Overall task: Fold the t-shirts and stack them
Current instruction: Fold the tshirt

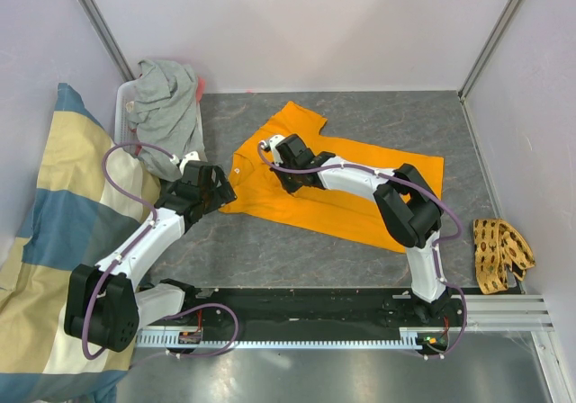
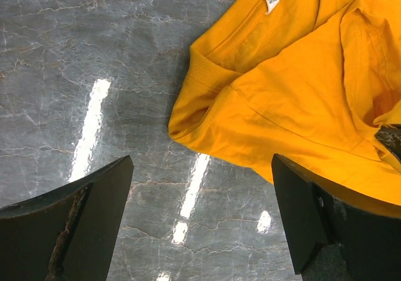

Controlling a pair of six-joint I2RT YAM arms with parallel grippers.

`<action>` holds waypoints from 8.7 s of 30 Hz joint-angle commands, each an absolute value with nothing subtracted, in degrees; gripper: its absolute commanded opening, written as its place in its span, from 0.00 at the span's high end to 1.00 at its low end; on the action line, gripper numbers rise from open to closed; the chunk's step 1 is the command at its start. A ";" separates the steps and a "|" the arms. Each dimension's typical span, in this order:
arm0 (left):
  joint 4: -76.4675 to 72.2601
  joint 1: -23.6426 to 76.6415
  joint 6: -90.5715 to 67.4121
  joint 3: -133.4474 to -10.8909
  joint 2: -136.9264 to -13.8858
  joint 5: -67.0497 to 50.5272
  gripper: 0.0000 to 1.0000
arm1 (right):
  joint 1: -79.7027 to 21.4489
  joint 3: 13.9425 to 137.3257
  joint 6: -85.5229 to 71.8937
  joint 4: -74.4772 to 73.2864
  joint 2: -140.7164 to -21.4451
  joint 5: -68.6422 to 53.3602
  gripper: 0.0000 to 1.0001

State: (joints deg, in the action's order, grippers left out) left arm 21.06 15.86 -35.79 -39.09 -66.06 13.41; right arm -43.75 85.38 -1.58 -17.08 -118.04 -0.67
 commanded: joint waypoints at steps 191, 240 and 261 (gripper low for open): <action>15.47 14.59 -20.13 -74.97 -102.13 17.05 0.21 | -9.78 70.90 -20.66 -17.14 -93.06 15.48 0.16; 16.08 12.39 -20.48 -74.62 -104.50 15.21 0.22 | 5.54 78.93 -18.28 -16.35 -117.95 0.70 0.81; 18.63 12.39 -18.54 -79.45 -109.25 13.62 0.24 | 6.24 78.22 -19.69 -16.35 -117.69 0.09 0.59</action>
State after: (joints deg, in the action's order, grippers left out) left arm 18.35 12.60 -20.67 -77.80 -109.91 13.47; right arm 5.91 78.22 -18.94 -16.27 -116.01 0.84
